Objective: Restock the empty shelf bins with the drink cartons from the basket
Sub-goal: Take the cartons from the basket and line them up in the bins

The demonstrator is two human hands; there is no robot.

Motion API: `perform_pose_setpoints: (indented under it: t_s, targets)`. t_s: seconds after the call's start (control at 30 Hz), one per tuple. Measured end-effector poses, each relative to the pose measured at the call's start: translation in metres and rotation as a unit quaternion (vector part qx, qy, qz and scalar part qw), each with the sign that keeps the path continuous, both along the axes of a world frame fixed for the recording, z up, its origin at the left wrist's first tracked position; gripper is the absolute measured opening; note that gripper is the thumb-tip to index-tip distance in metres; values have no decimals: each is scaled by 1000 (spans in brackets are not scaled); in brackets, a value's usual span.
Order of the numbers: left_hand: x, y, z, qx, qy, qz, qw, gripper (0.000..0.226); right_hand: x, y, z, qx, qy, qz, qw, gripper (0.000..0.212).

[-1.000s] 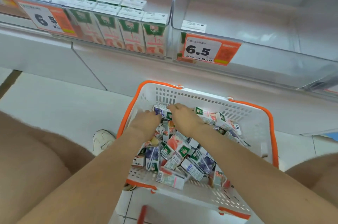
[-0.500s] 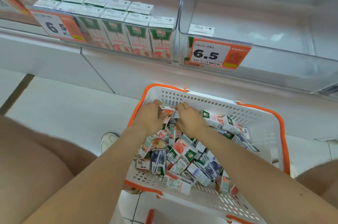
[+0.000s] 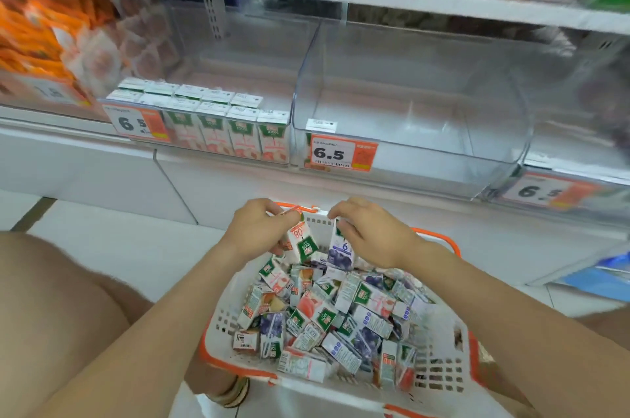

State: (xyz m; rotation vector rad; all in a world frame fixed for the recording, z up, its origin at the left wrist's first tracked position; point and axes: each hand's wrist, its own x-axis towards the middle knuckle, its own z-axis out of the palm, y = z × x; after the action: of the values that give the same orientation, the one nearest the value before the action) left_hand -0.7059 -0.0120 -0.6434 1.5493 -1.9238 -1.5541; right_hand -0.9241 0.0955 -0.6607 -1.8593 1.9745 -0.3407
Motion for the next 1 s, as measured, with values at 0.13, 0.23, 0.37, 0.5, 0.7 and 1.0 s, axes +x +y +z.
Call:
perform_pose_setpoints:
  t_s: [0.13, 0.23, 0.37, 0.5, 0.7, 1.0]
  targets:
    - [-3, 19, 46, 33, 87, -1, 996, 10, 0, 24, 58, -53, 21, -28, 998, 33]
    - [-6, 27, 73, 95, 163, 29, 982, 18, 0, 34, 94, -111, 10, -72, 991, 34]
    - [-20, 35, 100, 142, 307, 78, 938, 18, -7, 35, 130, -170, -21, -125, 977, 31]
    - [-33, 47, 109, 108, 354, 44, 928, 35, -15, 37, 142, -154, -63, -98, 981, 28]
    - [-34, 36, 122, -30, 189, -48, 980, 41, -20, 35, 146, -168, -80, -81, 979, 26]
    - [-65, -2, 174, -235, 159, -131, 950, 38, -56, 19, 172, -273, -32, -107, 955, 20]
